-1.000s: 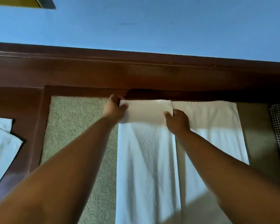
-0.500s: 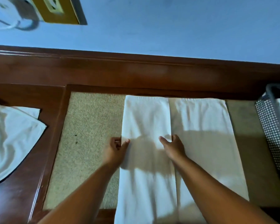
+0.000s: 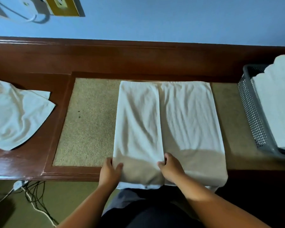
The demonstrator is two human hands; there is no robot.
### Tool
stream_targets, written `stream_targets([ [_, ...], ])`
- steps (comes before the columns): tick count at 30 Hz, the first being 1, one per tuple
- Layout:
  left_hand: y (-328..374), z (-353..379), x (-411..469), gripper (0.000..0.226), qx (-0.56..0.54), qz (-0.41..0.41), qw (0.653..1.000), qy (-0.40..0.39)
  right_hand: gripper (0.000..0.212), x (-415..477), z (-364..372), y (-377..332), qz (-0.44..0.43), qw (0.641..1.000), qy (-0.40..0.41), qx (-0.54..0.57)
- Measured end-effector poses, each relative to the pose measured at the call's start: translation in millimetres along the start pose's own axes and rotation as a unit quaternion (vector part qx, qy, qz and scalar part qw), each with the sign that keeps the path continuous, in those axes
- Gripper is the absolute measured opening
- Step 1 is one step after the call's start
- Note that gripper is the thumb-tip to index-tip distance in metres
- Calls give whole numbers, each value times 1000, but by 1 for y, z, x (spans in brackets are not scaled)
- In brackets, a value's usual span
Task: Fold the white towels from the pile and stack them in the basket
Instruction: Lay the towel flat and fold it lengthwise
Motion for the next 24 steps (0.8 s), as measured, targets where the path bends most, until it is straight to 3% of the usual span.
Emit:
stream_targets([
  [2,6,8,-12,62,92,46,994,34,23,-1,-5,10,-3,1000,27,-7],
  [4,19,19,-25,82,222,110,969,20,30,-3,-14,27,6,999,46,-13],
  [7,30,49,-42,71,327,198,918,-109,37,-7,-33,70,41,994,82,-63],
  [10,24,75,-57,59,362,170,888,-226,34,-14,-50,128,122,985,107,-50],
  [15,25,86,-66,58,371,154,895,-194,32,-20,-63,191,202,969,144,2],
  [20,26,91,-65,66,395,143,886,-197,78,-19,-67,210,262,952,144,62],
  [24,25,98,-67,73,410,131,883,-189,69,-12,-70,219,255,954,143,71],
])
Point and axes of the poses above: each hand's wrist, its own x-axis towards the middle knuckle, its own z-axis out of the palm, y = z × x, the point moved 5 cm from there along x, towards the middle knuckle, and after that the axes turned 15 degrees about -x, right-handed, at the moved point
